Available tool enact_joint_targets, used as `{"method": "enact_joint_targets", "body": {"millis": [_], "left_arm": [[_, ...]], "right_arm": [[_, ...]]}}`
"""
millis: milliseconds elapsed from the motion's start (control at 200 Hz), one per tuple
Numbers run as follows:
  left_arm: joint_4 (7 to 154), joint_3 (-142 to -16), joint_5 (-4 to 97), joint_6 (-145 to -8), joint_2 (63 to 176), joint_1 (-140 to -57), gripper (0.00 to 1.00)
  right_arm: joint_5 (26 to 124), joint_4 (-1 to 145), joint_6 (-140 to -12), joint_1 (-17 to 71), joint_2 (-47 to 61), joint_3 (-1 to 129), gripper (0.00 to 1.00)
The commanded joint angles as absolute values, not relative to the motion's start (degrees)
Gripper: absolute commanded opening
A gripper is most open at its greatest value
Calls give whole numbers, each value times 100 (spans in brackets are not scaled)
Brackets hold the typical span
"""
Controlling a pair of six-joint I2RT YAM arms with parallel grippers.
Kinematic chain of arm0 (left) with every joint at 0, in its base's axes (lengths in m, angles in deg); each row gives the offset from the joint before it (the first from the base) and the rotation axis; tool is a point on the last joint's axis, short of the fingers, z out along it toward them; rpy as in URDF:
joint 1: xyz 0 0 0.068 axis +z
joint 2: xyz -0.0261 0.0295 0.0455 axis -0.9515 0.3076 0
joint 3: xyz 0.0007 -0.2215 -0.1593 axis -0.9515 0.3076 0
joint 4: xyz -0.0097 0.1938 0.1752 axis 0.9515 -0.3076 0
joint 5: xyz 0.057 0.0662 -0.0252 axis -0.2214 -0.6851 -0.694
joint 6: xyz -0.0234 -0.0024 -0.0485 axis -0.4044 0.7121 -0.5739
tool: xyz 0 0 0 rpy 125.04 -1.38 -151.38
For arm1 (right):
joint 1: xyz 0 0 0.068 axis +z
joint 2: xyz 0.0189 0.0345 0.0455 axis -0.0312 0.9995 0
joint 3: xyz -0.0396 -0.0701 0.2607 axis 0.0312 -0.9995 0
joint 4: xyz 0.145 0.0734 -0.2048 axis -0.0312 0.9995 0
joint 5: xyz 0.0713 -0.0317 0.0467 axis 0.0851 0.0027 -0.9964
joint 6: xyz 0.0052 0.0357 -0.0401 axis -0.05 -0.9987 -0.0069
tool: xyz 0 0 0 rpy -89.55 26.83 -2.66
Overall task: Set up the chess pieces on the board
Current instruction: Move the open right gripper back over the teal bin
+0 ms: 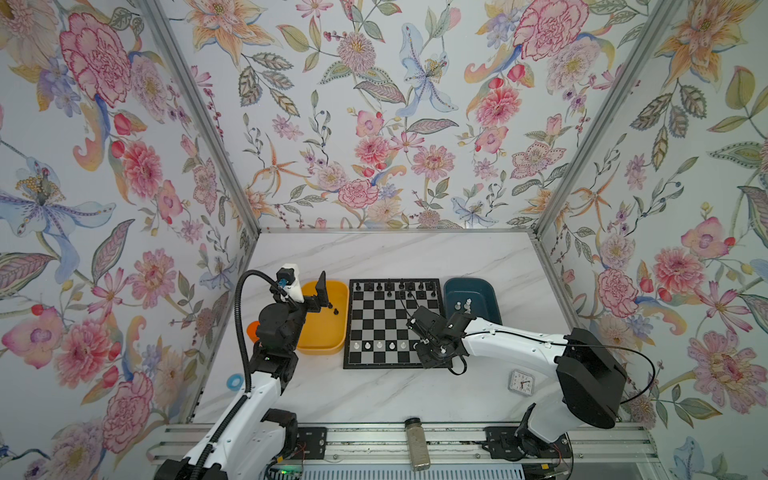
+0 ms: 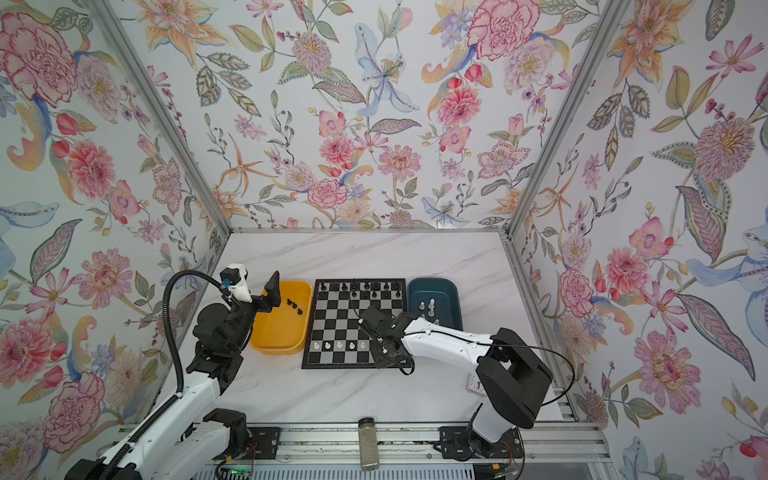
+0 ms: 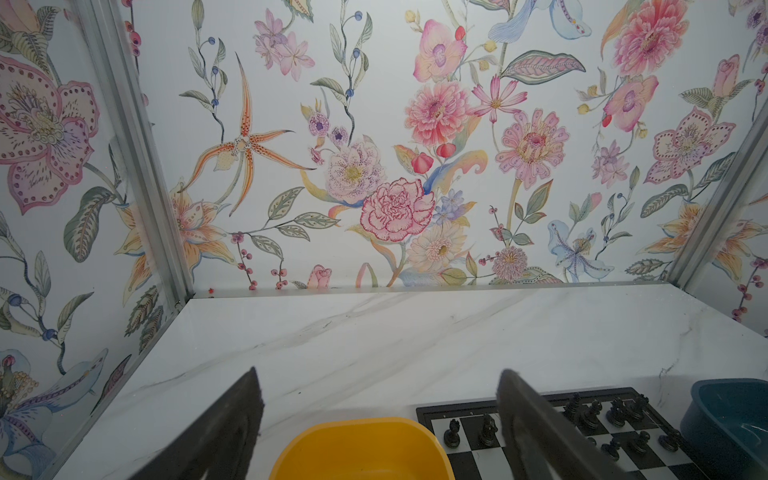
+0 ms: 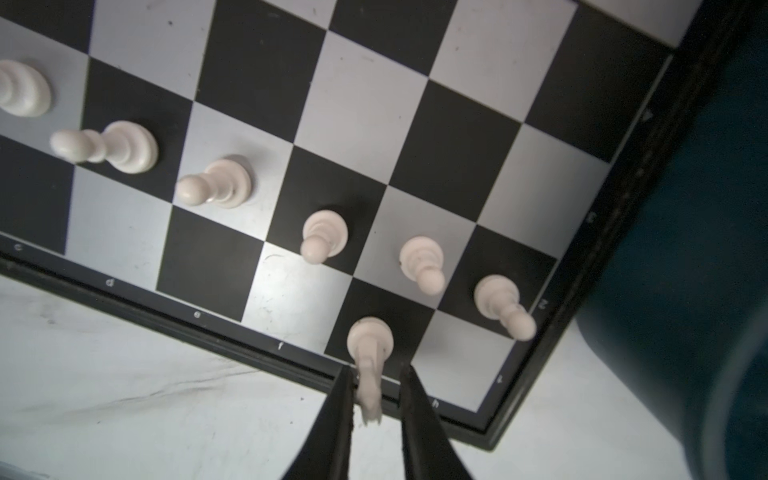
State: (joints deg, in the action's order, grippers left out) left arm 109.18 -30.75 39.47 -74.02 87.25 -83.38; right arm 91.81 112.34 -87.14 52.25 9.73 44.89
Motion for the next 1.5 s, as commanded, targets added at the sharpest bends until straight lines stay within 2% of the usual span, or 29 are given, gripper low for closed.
{"method": "enact_joint_targets", "body": {"millis": [0, 225, 435, 571, 891, 1496], "left_arm": [[10852, -3019, 3873, -7369, 8626, -8398, 90], [10857, -3025, 3873, -7360, 8622, -8405, 89], [10858, -3034, 3864, -7329, 8661, -8403, 90], [10821, -3035, 3817, -7284, 8669, -8397, 90], [10770, -3078, 3664, -7165, 8800, -8403, 90], [10787, -3087, 3583, -7114, 8868, -8402, 90]], "right_arm": [[9312, 11566, -8787, 5288, 629, 4695, 26], [9588, 12037, -8622, 5144, 48, 5296, 31], [9379, 12052, -8036, 4038, -259, 5549, 31], [9405, 12049, -7538, 3250, 76, 5755, 30], [9249, 11667, -6870, 2397, 1188, 6120, 29], [9054, 11119, -6709, 2093, 2278, 6287, 32]]}}
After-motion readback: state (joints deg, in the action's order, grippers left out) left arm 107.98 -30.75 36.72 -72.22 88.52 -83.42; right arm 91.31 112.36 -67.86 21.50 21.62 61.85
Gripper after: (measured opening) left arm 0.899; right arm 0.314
